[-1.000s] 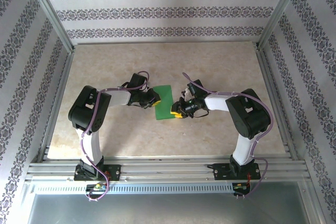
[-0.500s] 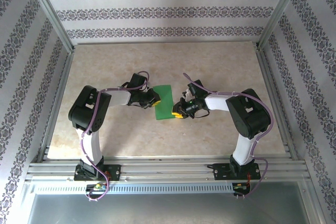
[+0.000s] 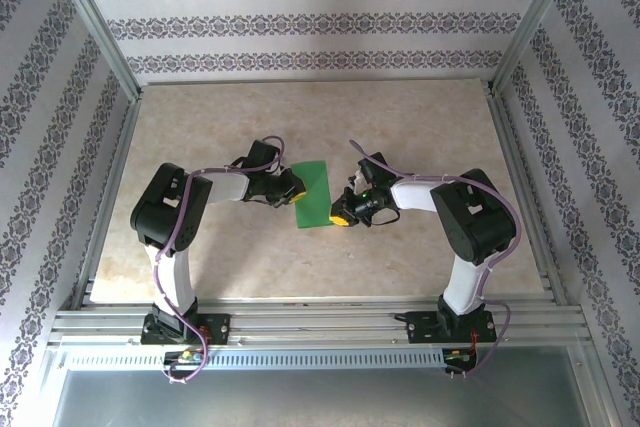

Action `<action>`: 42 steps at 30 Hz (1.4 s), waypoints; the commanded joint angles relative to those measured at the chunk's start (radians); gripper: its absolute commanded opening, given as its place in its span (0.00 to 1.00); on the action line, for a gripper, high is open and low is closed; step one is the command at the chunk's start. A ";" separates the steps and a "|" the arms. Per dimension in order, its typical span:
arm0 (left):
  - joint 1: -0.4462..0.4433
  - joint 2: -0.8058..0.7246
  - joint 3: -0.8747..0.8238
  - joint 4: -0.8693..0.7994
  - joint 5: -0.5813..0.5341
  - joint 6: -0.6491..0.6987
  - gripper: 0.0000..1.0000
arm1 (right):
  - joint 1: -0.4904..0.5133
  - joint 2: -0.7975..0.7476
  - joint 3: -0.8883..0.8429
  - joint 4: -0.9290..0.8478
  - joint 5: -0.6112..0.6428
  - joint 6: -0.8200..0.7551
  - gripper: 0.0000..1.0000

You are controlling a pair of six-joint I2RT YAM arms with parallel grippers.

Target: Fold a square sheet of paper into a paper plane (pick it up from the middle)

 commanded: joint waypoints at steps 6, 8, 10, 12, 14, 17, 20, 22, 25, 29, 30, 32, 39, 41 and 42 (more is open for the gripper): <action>-0.001 0.016 -0.009 0.025 0.026 0.007 0.17 | -0.002 -0.031 0.017 -0.043 0.010 -0.006 0.02; -0.001 -0.008 -0.011 0.044 0.039 0.009 0.17 | -0.002 -0.038 0.023 -0.065 0.027 -0.010 0.01; -0.001 -0.033 -0.010 0.048 0.040 0.019 0.18 | -0.004 -0.043 0.033 -0.101 0.048 -0.021 0.01; -0.002 -0.052 -0.007 0.057 0.048 0.028 0.19 | -0.007 -0.046 0.036 -0.124 0.057 -0.031 0.01; -0.001 -0.053 -0.001 0.075 0.061 0.033 0.20 | -0.010 -0.048 0.039 -0.153 0.057 -0.045 0.01; -0.002 -0.020 0.015 0.089 0.092 0.033 0.20 | -0.012 -0.047 0.053 -0.212 0.062 -0.083 0.01; -0.004 0.006 0.024 0.111 0.112 0.035 0.19 | -0.019 -0.046 0.065 -0.266 0.073 -0.121 0.01; -0.003 0.023 0.041 0.077 0.104 0.050 0.19 | -0.025 -0.050 0.067 -0.272 0.076 -0.128 0.01; -0.005 0.040 0.047 0.041 0.085 0.065 0.17 | -0.031 -0.060 0.073 -0.273 0.079 -0.127 0.01; -0.004 0.065 0.060 0.006 0.079 0.084 0.17 | -0.030 -0.061 0.085 -0.275 0.077 -0.123 0.01; -0.004 0.070 0.061 0.004 0.079 0.085 0.17 | -0.030 -0.060 0.087 -0.275 0.076 -0.122 0.01; -0.005 0.078 0.066 -0.003 0.078 0.089 0.17 | -0.029 -0.060 0.092 -0.274 0.072 -0.121 0.01; -0.004 0.094 0.066 -0.011 0.072 0.096 0.17 | -0.022 -0.065 0.108 -0.271 0.057 -0.117 0.01; -0.004 0.094 0.067 -0.015 0.072 0.100 0.17 | -0.021 -0.067 0.111 -0.249 0.042 -0.110 0.02; -0.004 0.096 0.067 -0.015 0.073 0.101 0.17 | -0.019 -0.067 0.113 -0.242 0.035 -0.107 0.02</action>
